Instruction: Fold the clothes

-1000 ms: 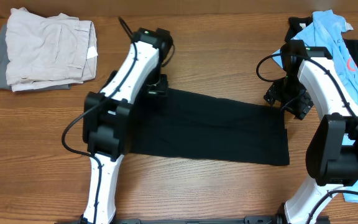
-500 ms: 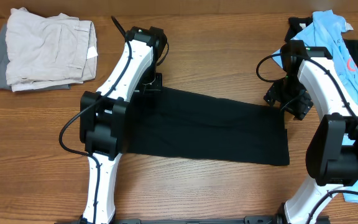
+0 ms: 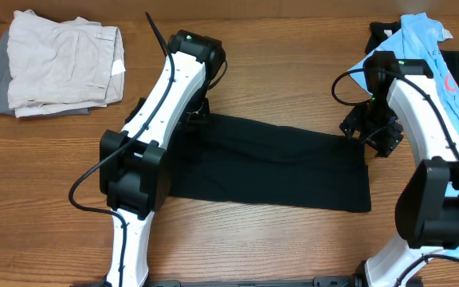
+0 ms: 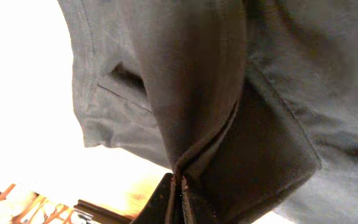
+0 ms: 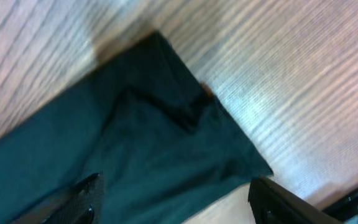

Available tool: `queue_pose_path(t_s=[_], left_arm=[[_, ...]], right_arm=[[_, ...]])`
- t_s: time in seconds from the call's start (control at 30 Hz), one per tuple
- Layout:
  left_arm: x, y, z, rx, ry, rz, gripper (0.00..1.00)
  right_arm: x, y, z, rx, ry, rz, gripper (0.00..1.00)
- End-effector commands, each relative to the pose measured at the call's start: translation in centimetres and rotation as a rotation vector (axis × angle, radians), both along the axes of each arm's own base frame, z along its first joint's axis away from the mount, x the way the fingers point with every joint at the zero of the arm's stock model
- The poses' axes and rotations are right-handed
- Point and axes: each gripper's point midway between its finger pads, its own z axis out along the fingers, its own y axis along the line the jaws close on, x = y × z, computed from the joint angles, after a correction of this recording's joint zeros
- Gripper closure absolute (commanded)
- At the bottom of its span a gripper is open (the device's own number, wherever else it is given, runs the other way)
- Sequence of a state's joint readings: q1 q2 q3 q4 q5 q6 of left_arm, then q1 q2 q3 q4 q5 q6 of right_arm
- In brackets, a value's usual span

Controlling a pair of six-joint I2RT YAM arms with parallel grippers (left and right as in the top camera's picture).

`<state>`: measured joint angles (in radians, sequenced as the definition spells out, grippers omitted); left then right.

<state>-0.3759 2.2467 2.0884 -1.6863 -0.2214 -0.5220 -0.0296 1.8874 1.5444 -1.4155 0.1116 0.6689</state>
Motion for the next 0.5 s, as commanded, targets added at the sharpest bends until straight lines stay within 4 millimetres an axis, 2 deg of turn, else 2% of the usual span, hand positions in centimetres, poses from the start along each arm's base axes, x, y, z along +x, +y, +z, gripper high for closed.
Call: queue_pose_path(t_s=[0.0,0.23,0.33,0.4,0.43,0.47], left_arm=[[-1.0,0.9,-0.4,0.042,0.022,0.034,0.93],[-4.1,3.2,-2.7,0.173,0.121,0.087,0.93],[-5.1,4.0,-3.4,0.219,0.155,0.087,0.89],[-5.8,4.4,-3.8,0.230,0.185,0.086,0.79],[-6.1,4.5,-3.9,0.235,0.198,0.084,0.63],[-6.4,4.6,-4.1,0.234,0.212,0.077,0.37]], right_arm=[[-0.3,1.2,1.3,0.022,-0.030,0.010,0.23],[-0.9,3.4,2.8,0.020,-0.054,0.041,0.23],[-1.2,4.5,3.7,0.021,-0.080,0.061,0.23],[-1.5,5.3,4.2,0.020,-0.093,0.066,0.23],[-1.6,5.7,4.5,0.022,-0.100,0.075,0.23],[-1.6,6.1,4.7,0.023,-0.108,0.087,0.23]])
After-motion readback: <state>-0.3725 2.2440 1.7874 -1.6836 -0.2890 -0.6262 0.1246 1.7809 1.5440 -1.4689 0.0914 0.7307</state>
